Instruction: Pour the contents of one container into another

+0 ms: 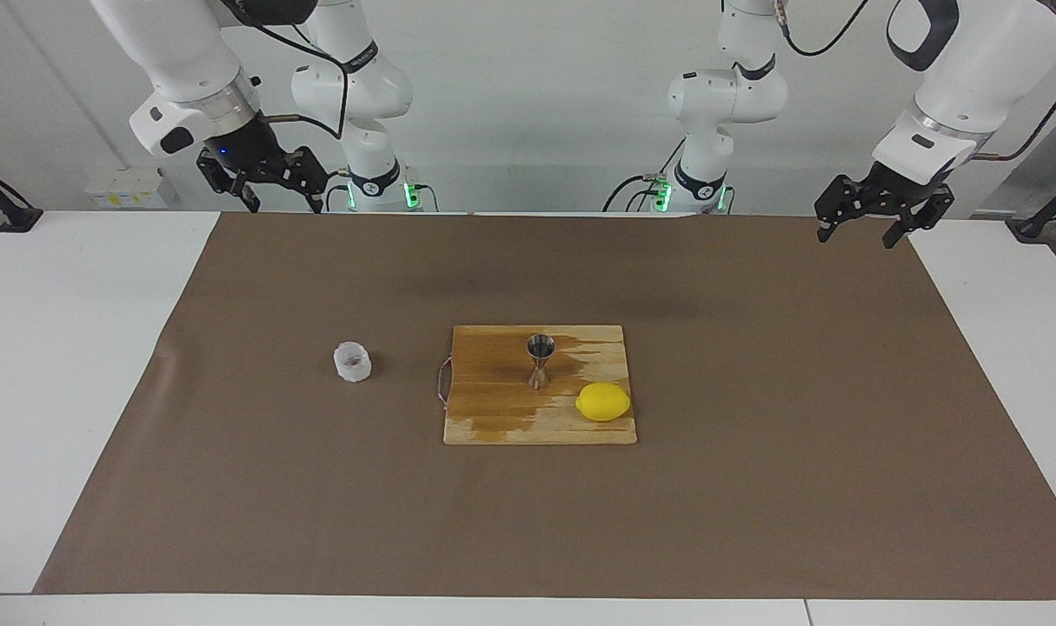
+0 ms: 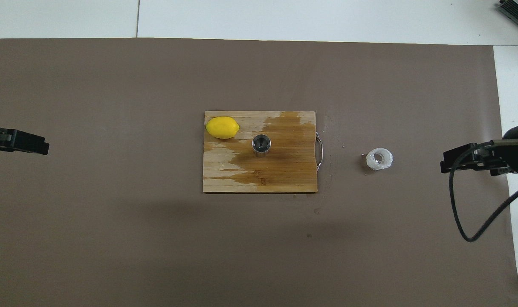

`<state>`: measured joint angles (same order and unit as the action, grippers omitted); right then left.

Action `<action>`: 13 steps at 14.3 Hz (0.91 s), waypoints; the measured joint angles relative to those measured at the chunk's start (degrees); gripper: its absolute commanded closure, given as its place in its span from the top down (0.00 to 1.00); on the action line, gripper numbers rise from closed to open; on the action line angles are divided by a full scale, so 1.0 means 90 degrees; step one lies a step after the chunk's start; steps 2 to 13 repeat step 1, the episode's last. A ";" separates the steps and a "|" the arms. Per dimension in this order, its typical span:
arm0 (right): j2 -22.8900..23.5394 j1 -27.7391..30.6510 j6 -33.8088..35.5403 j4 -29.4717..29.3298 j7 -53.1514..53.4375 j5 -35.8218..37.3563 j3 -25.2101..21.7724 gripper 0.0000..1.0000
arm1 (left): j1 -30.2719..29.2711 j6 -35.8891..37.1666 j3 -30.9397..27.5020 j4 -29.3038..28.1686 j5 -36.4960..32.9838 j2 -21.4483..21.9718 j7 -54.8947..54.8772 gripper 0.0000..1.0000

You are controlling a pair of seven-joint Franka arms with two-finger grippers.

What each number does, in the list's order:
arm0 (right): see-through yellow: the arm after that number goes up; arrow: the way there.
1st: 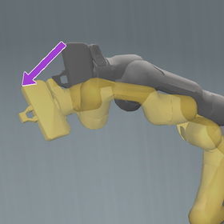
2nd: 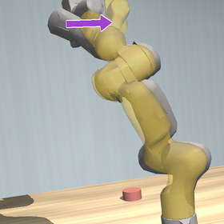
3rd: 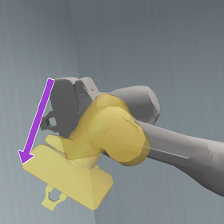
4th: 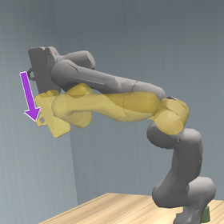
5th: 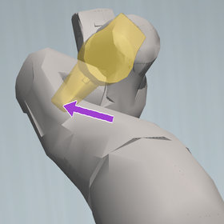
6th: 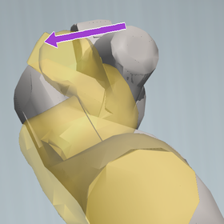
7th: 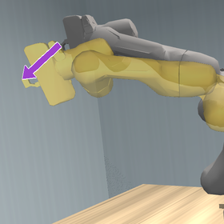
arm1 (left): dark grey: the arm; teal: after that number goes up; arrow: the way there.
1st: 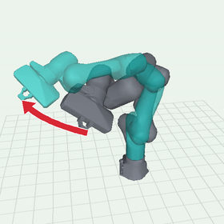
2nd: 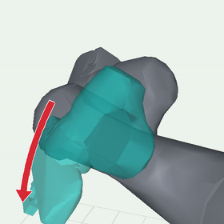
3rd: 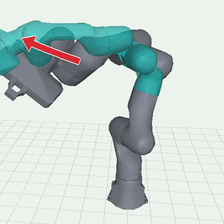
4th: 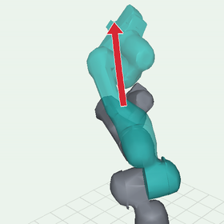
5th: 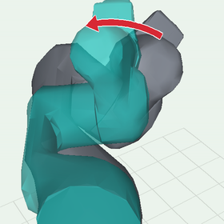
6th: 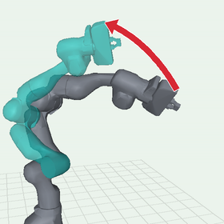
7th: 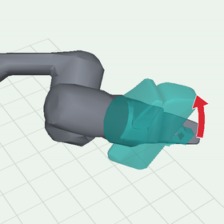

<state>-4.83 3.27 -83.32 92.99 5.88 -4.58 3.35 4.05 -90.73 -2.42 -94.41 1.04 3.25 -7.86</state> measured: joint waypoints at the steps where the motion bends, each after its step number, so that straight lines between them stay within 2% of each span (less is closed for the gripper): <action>1: -0.0004 0.0016 0.0010 -0.0029 0.0000 0.0000 -0.0021 1.00 | 0.0001 0.0001 0.0004 -0.0001 0.0000 -0.0001 0.0005 1.00; 13: -0.0004 0.0016 0.0010 -0.0029 0.0000 0.0000 -0.0021 1.00 | 0.0001 0.0001 0.0004 -0.0001 0.0000 -0.0001 0.0005 1.00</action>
